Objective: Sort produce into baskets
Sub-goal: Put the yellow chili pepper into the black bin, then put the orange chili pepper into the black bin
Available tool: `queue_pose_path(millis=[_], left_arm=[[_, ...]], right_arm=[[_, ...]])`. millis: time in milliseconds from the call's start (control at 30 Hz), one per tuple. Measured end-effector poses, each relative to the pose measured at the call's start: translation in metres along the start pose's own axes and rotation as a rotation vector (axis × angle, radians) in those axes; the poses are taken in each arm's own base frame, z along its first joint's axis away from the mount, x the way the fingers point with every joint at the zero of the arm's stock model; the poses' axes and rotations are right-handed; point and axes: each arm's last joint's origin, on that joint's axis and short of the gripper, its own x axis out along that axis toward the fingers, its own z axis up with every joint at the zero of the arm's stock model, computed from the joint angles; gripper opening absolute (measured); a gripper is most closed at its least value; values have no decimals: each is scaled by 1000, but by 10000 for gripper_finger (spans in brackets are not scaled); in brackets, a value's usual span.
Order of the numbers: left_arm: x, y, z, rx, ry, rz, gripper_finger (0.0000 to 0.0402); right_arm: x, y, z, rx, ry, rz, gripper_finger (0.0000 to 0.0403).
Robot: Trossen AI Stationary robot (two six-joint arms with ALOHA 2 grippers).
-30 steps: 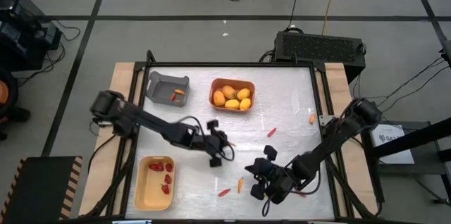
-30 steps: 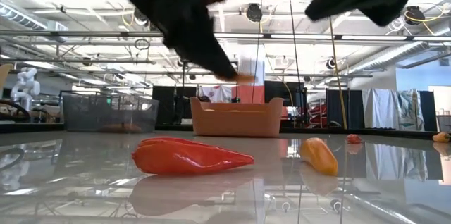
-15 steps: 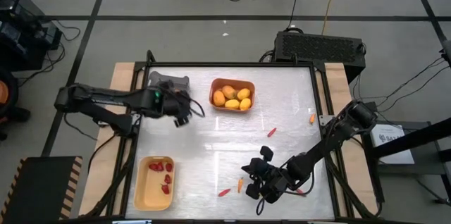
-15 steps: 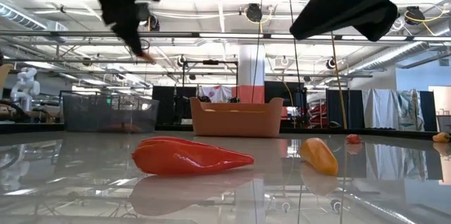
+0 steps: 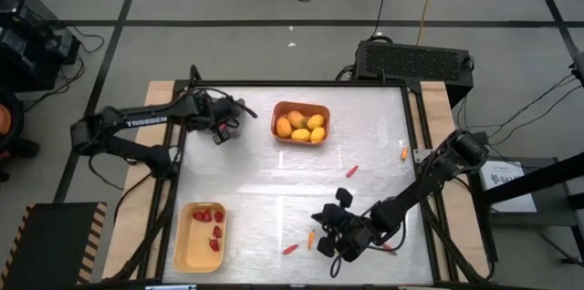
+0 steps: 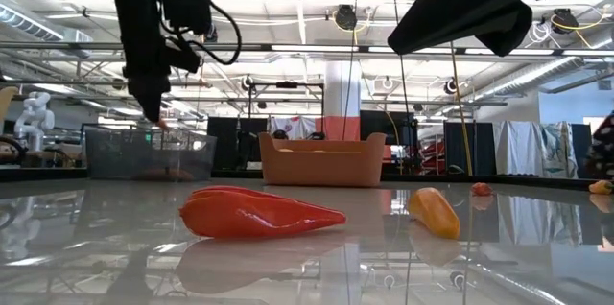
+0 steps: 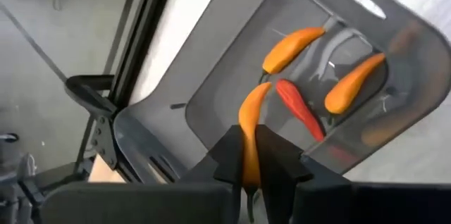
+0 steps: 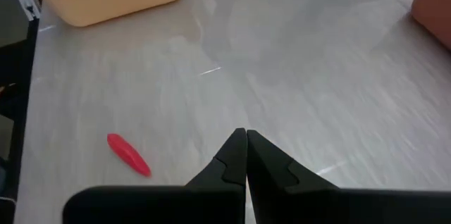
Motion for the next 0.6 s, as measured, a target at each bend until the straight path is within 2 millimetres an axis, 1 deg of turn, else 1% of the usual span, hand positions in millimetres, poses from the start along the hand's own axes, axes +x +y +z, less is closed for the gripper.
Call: queue_pose_path(millis=[67, 133, 233, 367, 467, 600], left_arm=[[1, 2, -1, -4, 8, -9, 49], [1, 2, -1, 5, 13, -35, 69], [1, 2, -2, 45, 19, -45, 110], [1, 3, -1, 42, 16, 10, 159], [1, 4, -1, 37, 17, 15, 177], [1, 1, -1, 31, 16, -74, 180]], right_arm=[[1, -1, 1, -3, 1, -5, 0], [1, -2, 1, -14, 0, -7, 0], [3, -3, 3, -12, 0, -11, 0], [3, -3, 3, -9, 2, -9, 0], [3, -2, 3, -5, -1, -5, 0], [3, -2, 3, -5, 0, -5, 0]])
